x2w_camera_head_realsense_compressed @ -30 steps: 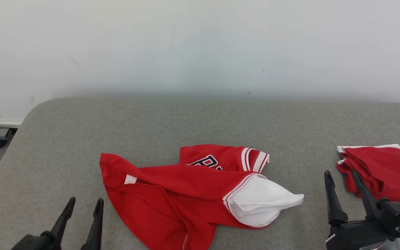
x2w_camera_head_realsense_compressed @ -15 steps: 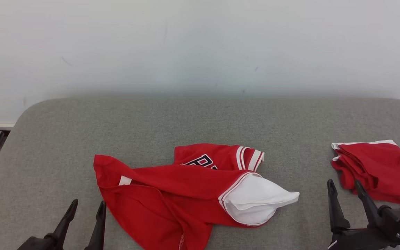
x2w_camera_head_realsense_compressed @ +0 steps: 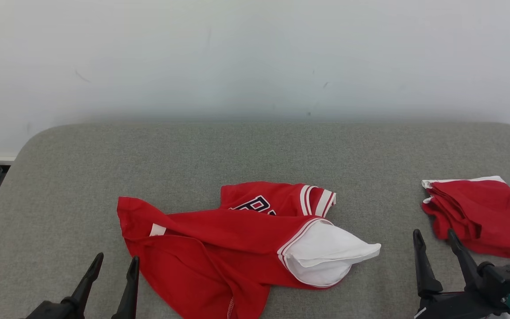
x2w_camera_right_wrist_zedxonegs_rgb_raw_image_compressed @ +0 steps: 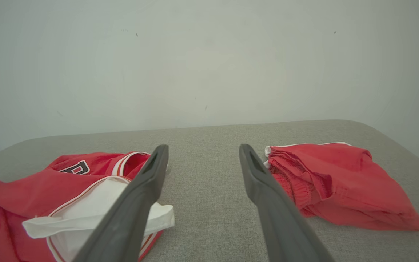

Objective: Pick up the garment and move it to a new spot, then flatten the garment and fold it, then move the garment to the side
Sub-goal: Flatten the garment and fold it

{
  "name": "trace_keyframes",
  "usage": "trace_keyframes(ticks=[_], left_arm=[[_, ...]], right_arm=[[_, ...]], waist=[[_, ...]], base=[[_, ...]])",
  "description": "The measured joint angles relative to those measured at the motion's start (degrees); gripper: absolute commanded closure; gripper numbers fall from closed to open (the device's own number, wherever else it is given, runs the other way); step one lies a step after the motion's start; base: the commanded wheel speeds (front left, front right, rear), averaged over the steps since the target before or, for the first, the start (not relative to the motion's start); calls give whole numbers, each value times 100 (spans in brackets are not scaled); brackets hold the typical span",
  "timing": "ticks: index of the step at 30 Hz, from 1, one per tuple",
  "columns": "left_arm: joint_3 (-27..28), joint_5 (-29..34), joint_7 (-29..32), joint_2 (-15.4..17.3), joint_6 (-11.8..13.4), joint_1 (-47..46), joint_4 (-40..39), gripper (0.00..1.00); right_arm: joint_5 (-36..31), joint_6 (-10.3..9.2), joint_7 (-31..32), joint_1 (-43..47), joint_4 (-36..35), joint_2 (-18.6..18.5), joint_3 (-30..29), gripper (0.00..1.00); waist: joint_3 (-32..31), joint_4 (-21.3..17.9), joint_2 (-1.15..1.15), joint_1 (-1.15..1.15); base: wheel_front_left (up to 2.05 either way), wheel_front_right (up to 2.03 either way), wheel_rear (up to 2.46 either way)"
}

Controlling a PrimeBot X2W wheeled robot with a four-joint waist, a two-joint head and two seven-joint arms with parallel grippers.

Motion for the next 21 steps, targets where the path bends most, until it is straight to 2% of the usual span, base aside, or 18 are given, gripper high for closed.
trace_keyframes(ticks=[7,11,13,15,17,21], left_arm=[[16,4,58,-32,0,1,-47,0],[21,36,238,-24,0,-57,-27,0],[13,42,516,16,-3,-392,169,0],[5,20,735,33,-40,-712,346,0],[-1,14,860,52,-111,-900,471,0],[-21,-92,1310,23,-220,-1442,902,0]], right_arm=[[-24,0,59,-4,3,-24,82,0],[-335,74,344,-41,45,-286,413,0],[-872,236,684,-242,85,-659,848,0],[-1174,377,928,-465,70,-866,1134,0],[-1319,444,1049,-588,58,-943,1254,0],[-1637,812,1534,-1015,20,-1168,1661,0]], waist=[[24,-5,0,0],[65,-8,0,0],[129,-8,0,0],[183,-9,0,0],[215,-9,0,0],[349,-19,0,0]], base=[[0,0,0],[0,0,0],[0,0,0],[0,0,0],[0,0,0],[0,0,0]])
